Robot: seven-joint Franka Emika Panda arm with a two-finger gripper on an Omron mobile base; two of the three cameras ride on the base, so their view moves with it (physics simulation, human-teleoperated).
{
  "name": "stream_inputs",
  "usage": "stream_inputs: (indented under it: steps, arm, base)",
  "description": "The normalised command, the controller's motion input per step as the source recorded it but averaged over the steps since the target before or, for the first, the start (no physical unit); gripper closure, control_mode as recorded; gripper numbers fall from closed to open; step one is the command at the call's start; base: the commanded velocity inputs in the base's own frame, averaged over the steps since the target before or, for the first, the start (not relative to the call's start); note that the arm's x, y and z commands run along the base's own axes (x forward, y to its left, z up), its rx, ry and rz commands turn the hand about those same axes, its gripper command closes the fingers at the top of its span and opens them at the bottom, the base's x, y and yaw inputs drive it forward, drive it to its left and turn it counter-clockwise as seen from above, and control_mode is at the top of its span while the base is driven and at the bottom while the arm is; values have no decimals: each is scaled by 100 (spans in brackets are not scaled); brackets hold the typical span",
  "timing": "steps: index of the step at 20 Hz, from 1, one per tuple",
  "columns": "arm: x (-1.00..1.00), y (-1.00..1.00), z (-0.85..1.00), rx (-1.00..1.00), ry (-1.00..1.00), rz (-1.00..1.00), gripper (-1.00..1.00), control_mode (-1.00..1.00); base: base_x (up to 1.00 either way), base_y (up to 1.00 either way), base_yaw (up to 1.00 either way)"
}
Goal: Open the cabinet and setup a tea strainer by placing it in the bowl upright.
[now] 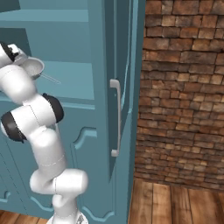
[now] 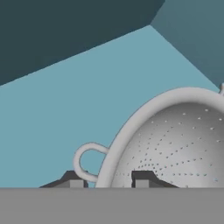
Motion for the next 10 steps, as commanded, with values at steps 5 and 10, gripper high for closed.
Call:
stream_inputs:
  steps: [5,10]
  arm:
    - [-29,-29,3,-9,0,11,100,-100]
    - [-64,-12,28,-3,0,13,100,-100]
  base:
    - [0,0,0]
    - [0,0,0]
